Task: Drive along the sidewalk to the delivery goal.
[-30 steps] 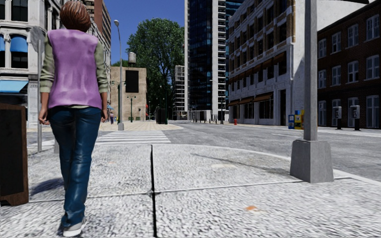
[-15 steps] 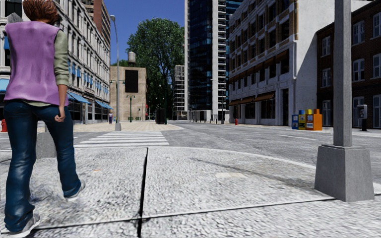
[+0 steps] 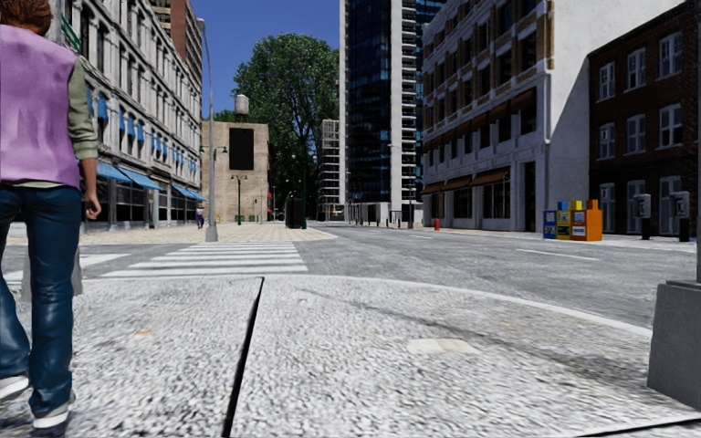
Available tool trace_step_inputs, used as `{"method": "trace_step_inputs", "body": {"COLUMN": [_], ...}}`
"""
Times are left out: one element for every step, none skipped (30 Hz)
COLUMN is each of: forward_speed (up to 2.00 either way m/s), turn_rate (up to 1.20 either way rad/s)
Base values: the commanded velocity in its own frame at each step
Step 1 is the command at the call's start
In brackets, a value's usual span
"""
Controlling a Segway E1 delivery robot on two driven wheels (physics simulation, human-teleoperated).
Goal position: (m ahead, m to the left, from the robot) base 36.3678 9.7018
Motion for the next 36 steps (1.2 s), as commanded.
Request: {"method": "trace_step_inputs", "body": {"forward_speed": [0.94, 0.92, 0.92, 0.91, 0.91, 0.91, 0.91, 0.91, 0.91, 0.91, 0.91, 0.91, 0.91, 0.91, 0.96, 0.99, 1.00, 1.00, 1.00, 1.00, 1.02, 1.10, 1.10, 1.18, 1.24, 1.30, 1.30, 1.38, 1.49, 1.60, 1.60, 1.70, 1.77, 1.93, 1.98, 1.98], "turn_rate": [0.00, 0.18, 0.32, 0.39, 0.39, 0.42, 0.44, 0.47, 0.48, 0.48, 0.48, 0.38, 0.00, 0.00, 0.00, 0.00, 0.00, 0.00, 0.00, 0.00, 0.00, 0.00, 0.00, 0.00, 0.00, 0.00, 0.00, 0.00, 0.00, 0.00, 0.00, 0.00, 0.00, 0.00, 0.00, 0.00]}}
